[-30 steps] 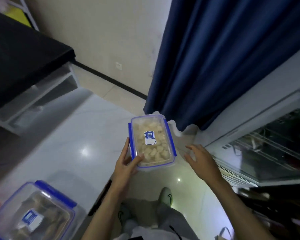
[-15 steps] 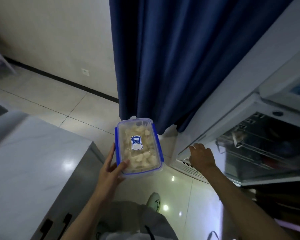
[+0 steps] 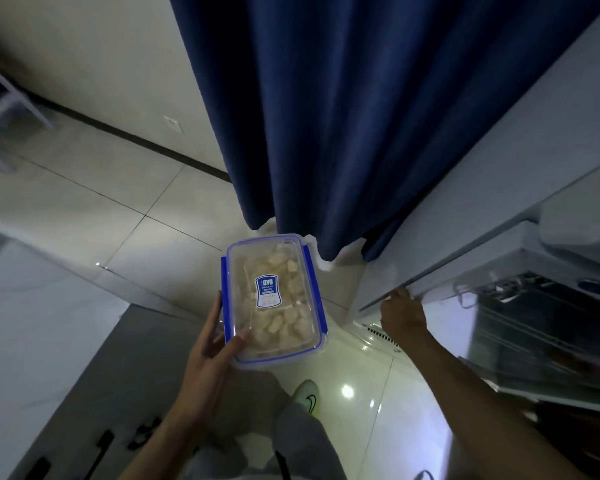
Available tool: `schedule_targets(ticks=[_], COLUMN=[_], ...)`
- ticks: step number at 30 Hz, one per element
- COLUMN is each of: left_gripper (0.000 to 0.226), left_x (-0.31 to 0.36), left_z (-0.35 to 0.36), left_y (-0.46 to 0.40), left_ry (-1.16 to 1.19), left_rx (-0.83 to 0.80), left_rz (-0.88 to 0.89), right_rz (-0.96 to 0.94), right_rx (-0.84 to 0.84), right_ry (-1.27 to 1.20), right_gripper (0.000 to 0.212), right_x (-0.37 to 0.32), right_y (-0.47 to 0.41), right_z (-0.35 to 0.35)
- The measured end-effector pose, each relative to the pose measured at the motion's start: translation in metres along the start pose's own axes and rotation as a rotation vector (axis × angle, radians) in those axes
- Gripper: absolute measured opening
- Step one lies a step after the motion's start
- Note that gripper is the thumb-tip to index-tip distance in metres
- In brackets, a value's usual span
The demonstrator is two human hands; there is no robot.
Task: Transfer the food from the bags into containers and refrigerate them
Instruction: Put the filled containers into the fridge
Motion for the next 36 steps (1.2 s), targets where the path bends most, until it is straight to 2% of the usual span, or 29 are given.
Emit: schedule_targets(ticks=[4, 7, 9, 15, 20, 23, 26, 30, 34, 36], left_gripper=[0.109, 0.084, 0.074, 0.074, 0.076, 0.075, 0.076, 0.072, 0.074, 0.076], left_x=[0.000, -0.001, -0.002, -0.003, -0.004, -0.006, -0.009, -0.020, -0.032, -0.040], left_z=[0.009, 0.010, 0.007, -0.020, -0.057, -0.069, -0.066, -0.053, -0.043, -0.036], left_y=[-0.002, -0.002, -0.001, 0.010, 0.024, 0.038, 0.054, 0.075, 0.085, 0.090], left_ry=[0.018, 0.002, -0.030, -0.076, -0.118, -0.118, -0.113, -0.125, -0.251, -0.292], left_rx=[-0.009, -0.011, -0.034, -0.134, -0.206, -0.267, -0.339, -0.436, -0.530, -0.555], left_rz=[0.004, 0.001, -0.003, -0.047, -0.112, -0.145, -0.176, -0.251, -0.249, -0.260], right_rz=[-0.002, 0.013, 0.053, 0.193, 0.299, 0.323, 0.376, 0.443, 0.528, 0.576], right_rx=[-0.003, -0.011, -0.026, -0.060, -0.132, -0.035, 0.075, 0.123, 0.172, 0.150], right_ry=[0.105, 0.146, 0.109, 0.011, -0.164, -0.300, -0.497, -0.691, -0.808, -0.972], right_gripper=[0.035, 0.039, 0.043, 0.047, 0.036, 0.035, 0.028, 0.026, 0.023, 0.024], right_x=[-0.005, -0.008, -0.009, -0.030, -0.090, -0.108, -0.109, -0.105, -0.100, -0.099], right_y=[0.007, 0.015, 0.013, 0.019, 0.086, 0.145, 0.197, 0.253, 0.294, 0.307], right_z=[0.007, 0.011, 0.010, 0.015, 0.058, 0.097, 0.120, 0.132, 0.162, 0.186])
Point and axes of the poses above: each hand's wrist, its own y-axis away from the middle knuckle, its own z-axis out of the palm, x = y × z, the point moved 7 cm from there along -y, towards the middle knuckle, and after that the axes turned 9 degrees about y, right-handed, at the moved point
